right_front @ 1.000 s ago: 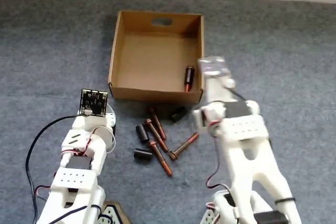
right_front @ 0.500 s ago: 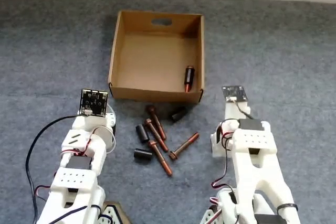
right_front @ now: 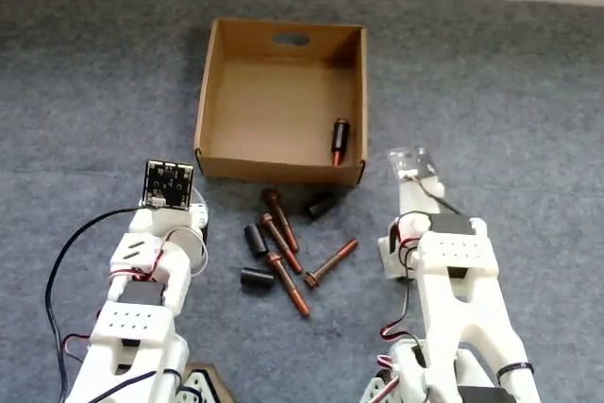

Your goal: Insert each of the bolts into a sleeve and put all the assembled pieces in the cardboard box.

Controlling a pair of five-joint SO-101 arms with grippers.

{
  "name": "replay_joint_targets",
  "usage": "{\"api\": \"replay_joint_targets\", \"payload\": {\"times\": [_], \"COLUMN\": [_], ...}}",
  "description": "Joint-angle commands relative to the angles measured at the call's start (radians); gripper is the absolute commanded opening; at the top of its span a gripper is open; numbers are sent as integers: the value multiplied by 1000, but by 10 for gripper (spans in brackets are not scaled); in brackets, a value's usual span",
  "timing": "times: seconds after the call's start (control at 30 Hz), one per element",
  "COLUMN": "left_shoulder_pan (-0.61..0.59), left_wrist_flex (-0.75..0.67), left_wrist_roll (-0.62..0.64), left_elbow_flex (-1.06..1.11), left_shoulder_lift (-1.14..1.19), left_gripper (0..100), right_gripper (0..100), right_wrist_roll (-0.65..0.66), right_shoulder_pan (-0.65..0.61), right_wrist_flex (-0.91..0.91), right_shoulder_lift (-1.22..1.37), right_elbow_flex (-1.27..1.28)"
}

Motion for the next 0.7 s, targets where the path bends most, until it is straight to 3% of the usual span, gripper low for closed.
{"api": "replay_joint_targets", "payload": {"times": [0.0, 0.67], "left_shoulder_pan": [21, 19], "left_wrist_flex": [-17, -17], "left_wrist_roll": [-9, -9], "left_elbow_flex": [-4, -4], "left_shoulder_lift": [-16, -16], "left_gripper": [20, 20], "right_gripper": [156, 132], "right_wrist_roll": [32, 25], "right_shoulder_pan": [8, -7], "right_wrist_flex": [-16, -84], "right_shoulder_lift": [-19, 282], "right_elbow_flex": [-36, -125]}}
